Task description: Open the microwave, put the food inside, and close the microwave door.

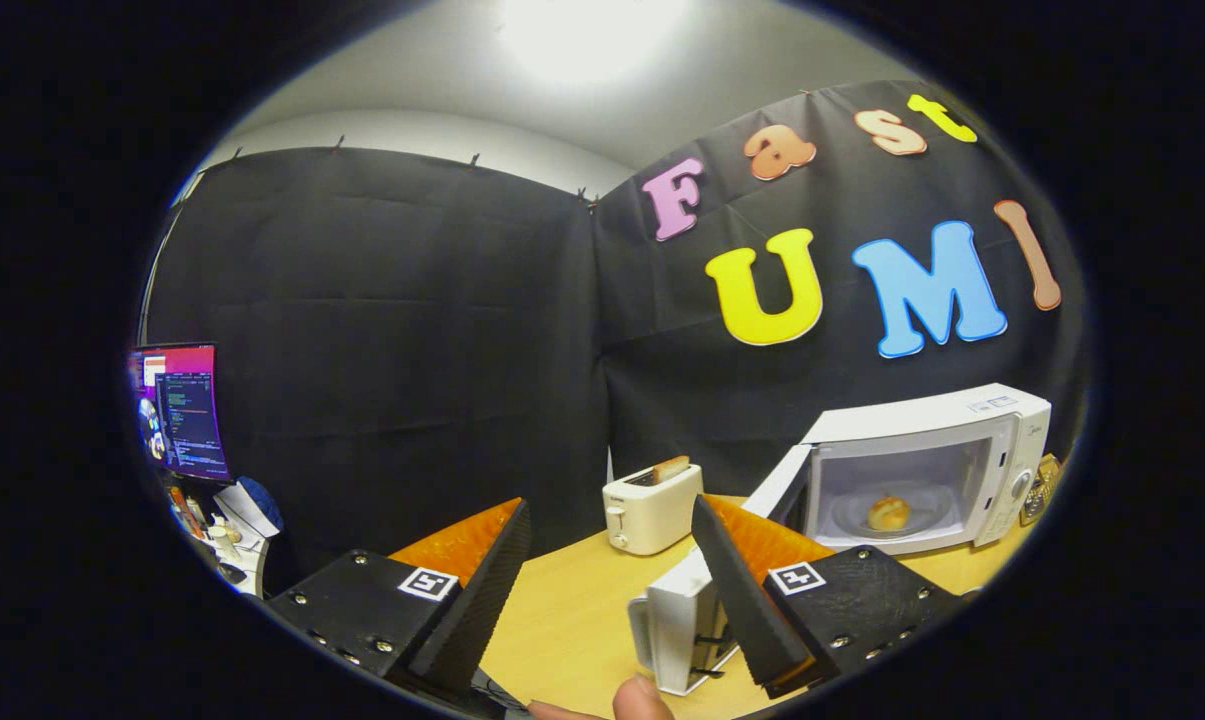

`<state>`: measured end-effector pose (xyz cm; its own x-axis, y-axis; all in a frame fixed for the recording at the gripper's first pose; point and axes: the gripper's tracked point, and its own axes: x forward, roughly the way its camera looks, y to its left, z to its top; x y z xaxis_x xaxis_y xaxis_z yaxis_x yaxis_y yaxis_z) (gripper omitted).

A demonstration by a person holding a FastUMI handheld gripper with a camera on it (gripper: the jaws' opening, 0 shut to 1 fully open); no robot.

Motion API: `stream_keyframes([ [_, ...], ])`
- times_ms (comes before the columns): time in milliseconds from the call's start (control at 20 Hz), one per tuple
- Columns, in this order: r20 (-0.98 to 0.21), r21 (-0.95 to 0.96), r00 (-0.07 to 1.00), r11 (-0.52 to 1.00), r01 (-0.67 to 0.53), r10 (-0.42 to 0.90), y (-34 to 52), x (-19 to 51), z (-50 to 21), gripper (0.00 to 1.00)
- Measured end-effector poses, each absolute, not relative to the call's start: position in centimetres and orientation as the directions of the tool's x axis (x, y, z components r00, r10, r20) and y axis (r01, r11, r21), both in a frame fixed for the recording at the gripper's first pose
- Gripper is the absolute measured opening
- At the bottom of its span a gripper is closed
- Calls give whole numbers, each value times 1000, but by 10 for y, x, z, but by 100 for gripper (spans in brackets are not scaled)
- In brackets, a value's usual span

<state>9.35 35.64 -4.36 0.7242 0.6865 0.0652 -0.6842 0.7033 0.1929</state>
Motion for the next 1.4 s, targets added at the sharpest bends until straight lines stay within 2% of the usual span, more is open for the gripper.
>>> stream_keyframes([
  [350, -24, 191, 700, 691, -697, 714, 422, 102, -103, 98],
  [700, -95, 70, 755, 761, -645, 649, 435, 124, -159, 93],
  [800, -124, 50, 769, 778, -627, 628, 430, 130, -174, 79],
  [850, -128, 48, 782, 791, -609, 610, 425, 133, -179, 68],
  [1000, -127, 18, 842, 850, -526, 524, 396, 146, -184, 55],
  [1050, -138, 8, 860, 869, -495, 491, 384, 152, -188, 46],
  [1150, -143, -4, 910, 919, -394, 389, 347, 161, -191, 38],
  [1200, -131, -2, 915, 923, -386, 382, 339, 167, -190, 30],
  [1300, -134, -4, 930, 938, -347, 344, 317, 167, -188, 24],
  [1350, -138, -1, 935, 944, -330, 327, 304, 169, -188, 15],
  [1400, -139, -10, 948, 957, -291, 286, 284, 174, -186, 15],
])
